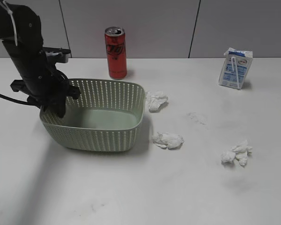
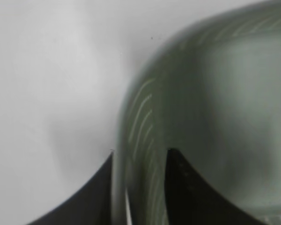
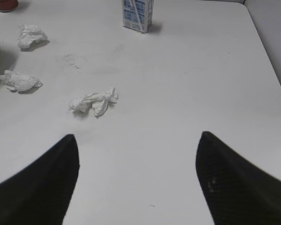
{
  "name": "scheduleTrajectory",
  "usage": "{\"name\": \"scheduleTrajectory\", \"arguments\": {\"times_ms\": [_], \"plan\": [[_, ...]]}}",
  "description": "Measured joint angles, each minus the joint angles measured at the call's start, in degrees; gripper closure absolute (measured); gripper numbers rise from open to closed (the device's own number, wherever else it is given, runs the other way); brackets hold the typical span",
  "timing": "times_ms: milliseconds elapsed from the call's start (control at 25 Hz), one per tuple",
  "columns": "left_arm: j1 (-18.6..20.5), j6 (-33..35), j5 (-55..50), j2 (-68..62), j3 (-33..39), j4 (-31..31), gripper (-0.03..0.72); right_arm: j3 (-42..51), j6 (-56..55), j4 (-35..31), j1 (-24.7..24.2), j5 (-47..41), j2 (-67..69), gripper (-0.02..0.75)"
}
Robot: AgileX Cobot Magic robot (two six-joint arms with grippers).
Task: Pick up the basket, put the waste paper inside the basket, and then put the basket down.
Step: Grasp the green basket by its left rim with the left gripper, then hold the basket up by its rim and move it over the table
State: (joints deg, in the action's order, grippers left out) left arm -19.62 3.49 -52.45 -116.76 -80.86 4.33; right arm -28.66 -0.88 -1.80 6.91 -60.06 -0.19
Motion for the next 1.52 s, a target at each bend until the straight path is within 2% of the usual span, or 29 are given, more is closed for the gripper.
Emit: {"name": "scheduleTrajectory", "arguments": {"times_ms": [120, 160, 280, 680, 1040, 1240, 1360, 1520], "plan": [[0.0, 0.0, -1.0, 0.0, -0.2, 0.0, 0.601, 0.0, 0.0, 0.0, 0.0, 0.0, 0.0, 0.151], [0.0, -0.3, -1.3, 0.1, -0.2, 0.3, 0.637, 0.0, 0.0, 0.0, 0.0, 0.0, 0.0, 0.151], [0.0, -1.6, -2.5, 1.0, -0.3, 0.6, 0.678, 0.0, 0.0, 0.0, 0.0, 0.0, 0.0, 0.151], [0.0, -2.8, -9.9, 11.0, 0.7, 3.5, 0.683, 0.0, 0.0, 0.0, 0.0, 0.0, 0.0, 0.151], [0.1, -5.3, -3.4, 23.8, 19.4, 6.7, 0.683, 0.0, 0.0, 0.0, 0.0, 0.0, 0.0, 0.152], [0.6, -5.4, -1.8, 24.8, 23.0, 7.2, 0.683, -0.3, -0.1, -0.2, 0.0, 0.4, 1.6, 0.153], [1.3, -5.4, -0.9, 24.8, 23.1, 7.4, 0.683, -1.5, 0.3, -2.9, 0.0, 2.9, 9.1, 0.153], [2.3, -5.5, -0.8, 24.8, 23.1, 7.5, 0.683, -4.9, 7.0, -13.3, 0.0, 7.8, 25.3, 0.157]]}}
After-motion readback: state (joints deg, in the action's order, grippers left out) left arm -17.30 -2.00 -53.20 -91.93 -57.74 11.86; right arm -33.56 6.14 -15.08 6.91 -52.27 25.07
